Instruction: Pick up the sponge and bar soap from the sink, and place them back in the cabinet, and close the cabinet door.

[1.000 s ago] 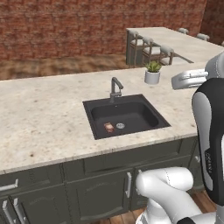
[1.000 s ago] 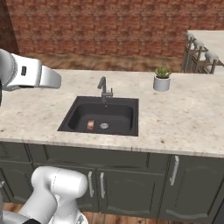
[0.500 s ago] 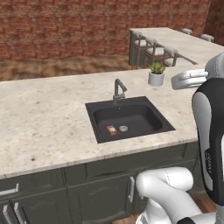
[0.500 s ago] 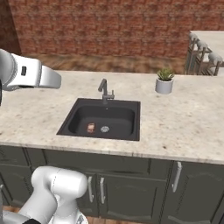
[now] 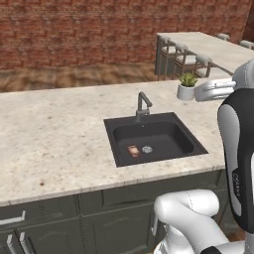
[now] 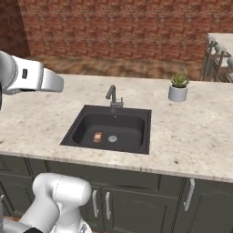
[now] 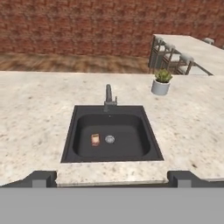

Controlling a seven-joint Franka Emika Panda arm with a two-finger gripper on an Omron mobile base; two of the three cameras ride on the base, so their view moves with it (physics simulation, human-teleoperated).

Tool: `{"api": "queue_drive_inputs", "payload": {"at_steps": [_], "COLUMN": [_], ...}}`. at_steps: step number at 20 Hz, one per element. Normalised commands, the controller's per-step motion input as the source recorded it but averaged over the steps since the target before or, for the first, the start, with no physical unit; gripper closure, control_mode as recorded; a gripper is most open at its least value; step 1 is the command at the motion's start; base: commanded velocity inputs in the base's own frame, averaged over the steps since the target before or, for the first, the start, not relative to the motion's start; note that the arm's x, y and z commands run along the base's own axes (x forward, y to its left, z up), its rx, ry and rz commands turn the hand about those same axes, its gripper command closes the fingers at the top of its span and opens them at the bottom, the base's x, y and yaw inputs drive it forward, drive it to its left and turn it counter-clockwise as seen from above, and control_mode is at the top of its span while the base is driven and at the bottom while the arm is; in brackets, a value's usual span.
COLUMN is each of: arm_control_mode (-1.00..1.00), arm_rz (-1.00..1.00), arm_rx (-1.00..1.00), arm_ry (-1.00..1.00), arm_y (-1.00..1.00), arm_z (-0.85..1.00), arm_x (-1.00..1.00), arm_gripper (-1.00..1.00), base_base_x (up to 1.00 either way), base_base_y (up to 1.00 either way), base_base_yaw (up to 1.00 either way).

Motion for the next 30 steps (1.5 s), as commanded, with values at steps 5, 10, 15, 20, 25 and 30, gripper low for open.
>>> {"api": "queue_drive_inputs", "payload": {"at_steps": [5,10,15,20,25,30], "arm_control_mode": [1.0,1.0,1.0,1.0,1.0,-1.0], "arm_rz": [0.0,0.0,0.0,0.0,0.0,0.0], "arm_rx": [0.0,0.0,0.0,0.0,0.0,0.01], "arm_ry": [0.0,0.0,0.0,0.0,0.0,0.0], "arm_y": [0.0,0.0,0.0,0.0,0.0,0.0], "arm_z": [0.0,0.0,0.0,0.0,0.0,-0.01], "arm_x": [0.0,0.0,0.0,0.0,0.0,0.06], "arm_gripper": [-1.0,-1.0,-1.0,-1.0,-1.0,-1.0], "base_base_x": [0.44,0.46,0.39,0.08,0.02,0.03], "base_base_y": [0.0,-0.04,-0.02,0.0,0.0,0.0], "base_base_yaw": [0.01,0.0,0.0,0.0,0.0,0.0]}}
